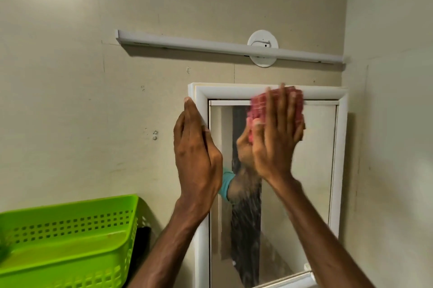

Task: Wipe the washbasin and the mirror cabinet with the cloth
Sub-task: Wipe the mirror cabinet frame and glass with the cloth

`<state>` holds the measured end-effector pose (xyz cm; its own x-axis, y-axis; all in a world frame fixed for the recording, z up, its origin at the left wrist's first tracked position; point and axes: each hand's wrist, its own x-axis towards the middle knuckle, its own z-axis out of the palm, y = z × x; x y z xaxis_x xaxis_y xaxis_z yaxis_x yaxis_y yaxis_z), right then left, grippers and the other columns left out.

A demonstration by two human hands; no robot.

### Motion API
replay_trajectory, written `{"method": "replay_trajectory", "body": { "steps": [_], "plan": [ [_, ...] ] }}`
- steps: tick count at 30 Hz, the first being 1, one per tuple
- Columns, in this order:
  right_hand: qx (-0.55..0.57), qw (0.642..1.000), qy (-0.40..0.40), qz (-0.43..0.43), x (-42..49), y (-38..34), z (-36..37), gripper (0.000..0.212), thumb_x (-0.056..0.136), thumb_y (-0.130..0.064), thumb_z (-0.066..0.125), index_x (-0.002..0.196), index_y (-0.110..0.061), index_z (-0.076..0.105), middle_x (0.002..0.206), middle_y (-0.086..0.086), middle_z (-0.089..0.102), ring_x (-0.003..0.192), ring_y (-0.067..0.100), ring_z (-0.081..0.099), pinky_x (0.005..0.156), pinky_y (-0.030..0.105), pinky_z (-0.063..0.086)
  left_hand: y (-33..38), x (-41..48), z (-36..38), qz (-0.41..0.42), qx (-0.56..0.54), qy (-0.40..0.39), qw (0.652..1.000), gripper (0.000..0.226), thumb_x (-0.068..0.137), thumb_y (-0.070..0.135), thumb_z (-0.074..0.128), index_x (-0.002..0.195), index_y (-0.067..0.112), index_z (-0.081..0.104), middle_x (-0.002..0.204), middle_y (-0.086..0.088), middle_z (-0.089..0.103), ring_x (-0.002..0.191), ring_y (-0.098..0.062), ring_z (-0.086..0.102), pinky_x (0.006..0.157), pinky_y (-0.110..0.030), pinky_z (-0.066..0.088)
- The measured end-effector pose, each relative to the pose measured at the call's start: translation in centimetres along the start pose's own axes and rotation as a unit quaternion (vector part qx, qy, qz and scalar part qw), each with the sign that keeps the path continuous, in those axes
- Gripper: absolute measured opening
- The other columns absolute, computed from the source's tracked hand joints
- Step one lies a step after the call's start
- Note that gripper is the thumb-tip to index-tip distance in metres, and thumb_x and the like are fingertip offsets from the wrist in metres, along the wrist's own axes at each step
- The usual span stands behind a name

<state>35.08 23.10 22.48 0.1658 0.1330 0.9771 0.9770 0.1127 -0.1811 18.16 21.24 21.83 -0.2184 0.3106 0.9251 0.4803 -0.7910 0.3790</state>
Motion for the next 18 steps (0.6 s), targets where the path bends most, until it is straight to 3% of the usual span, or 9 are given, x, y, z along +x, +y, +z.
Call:
{"method": "replay_trajectory", "body": {
  "steps": [2,4,7,10,13,18],
  "plan": [
    [0.002,0.995,-0.041,-0.089,-1.0,-3.9,0.1,0.071,0.106,-0.045,0.045,0.167,-0.025,0.015,0.176,0.006,0.004,0.163,0.028,-0.002,0.125,0.067,0.008,-0.1,0.1,-0.2,-0.006,-0.011,0.0,1.0,0.06,0.101,0.006,0.042,0.159,0.009,0.028,0.151,-0.006,0.051,0.142,-0.019,0.04,0.118,-0.024,0.03],
    [-0.006,0.983,-0.074,-0.169,-1.7,-6.4,0.1,0.068,0.107,-0.053,0.039,0.166,-0.026,0.017,0.176,0.004,0.006,0.163,0.026,-0.003,0.124,0.068,0.009,0.0,0.1,-0.2,-0.021,-0.026,0.011,0.999,0.059,0.101,0.014,0.038,0.159,0.01,0.03,0.155,-0.004,0.047,0.145,-0.017,0.037,0.119,-0.02,0.026],
    [0.011,0.974,-0.091,-0.207,-1.1,-5.8,-0.4,0.064,0.108,-0.052,0.033,0.166,-0.029,0.02,0.176,0.001,0.008,0.163,0.022,-0.004,0.125,0.067,0.008,0.5,-0.1,0.4,-0.014,-0.009,0.039,0.999,0.061,0.1,0.008,0.038,0.16,0.007,0.025,0.166,-0.006,0.029,0.153,-0.02,0.024,0.126,-0.035,0.022],
    [0.019,0.975,-0.086,-0.204,-0.1,-2.1,-1.0,0.06,0.108,-0.043,0.036,0.164,-0.034,0.016,0.175,-0.002,0.006,0.163,0.02,-0.002,0.127,0.063,0.005,1.3,-0.2,1.3,0.017,0.028,0.037,0.999,0.065,0.101,0.003,0.041,0.161,0.003,0.017,0.171,-0.009,0.013,0.158,-0.023,0.012,0.127,-0.045,0.017],
    [0.001,0.984,-0.076,-0.163,0.7,2.4,-1.5,0.066,0.105,-0.041,0.042,0.165,-0.033,0.014,0.176,-0.001,0.002,0.163,0.023,-0.005,0.128,0.061,0.0,2.2,0.0,2.1,0.021,0.051,0.038,0.998,0.072,0.099,0.002,0.046,0.161,0.001,0.009,0.171,-0.01,0.007,0.159,-0.023,0.006,0.129,-0.043,0.013],
    [-0.029,0.996,-0.017,-0.087,2.2,9.8,-2.1,0.063,0.107,-0.039,0.035,0.165,-0.033,0.013,0.176,0.001,0.006,0.163,0.025,0.001,0.128,0.062,0.007,2.3,-0.4,3.1,0.01,0.129,0.029,0.991,0.08,0.1,0.016,0.048,0.161,0.0,-0.001,0.171,-0.012,-0.006,0.16,-0.019,-0.002,0.129,-0.04,0.011]
  ]
}}
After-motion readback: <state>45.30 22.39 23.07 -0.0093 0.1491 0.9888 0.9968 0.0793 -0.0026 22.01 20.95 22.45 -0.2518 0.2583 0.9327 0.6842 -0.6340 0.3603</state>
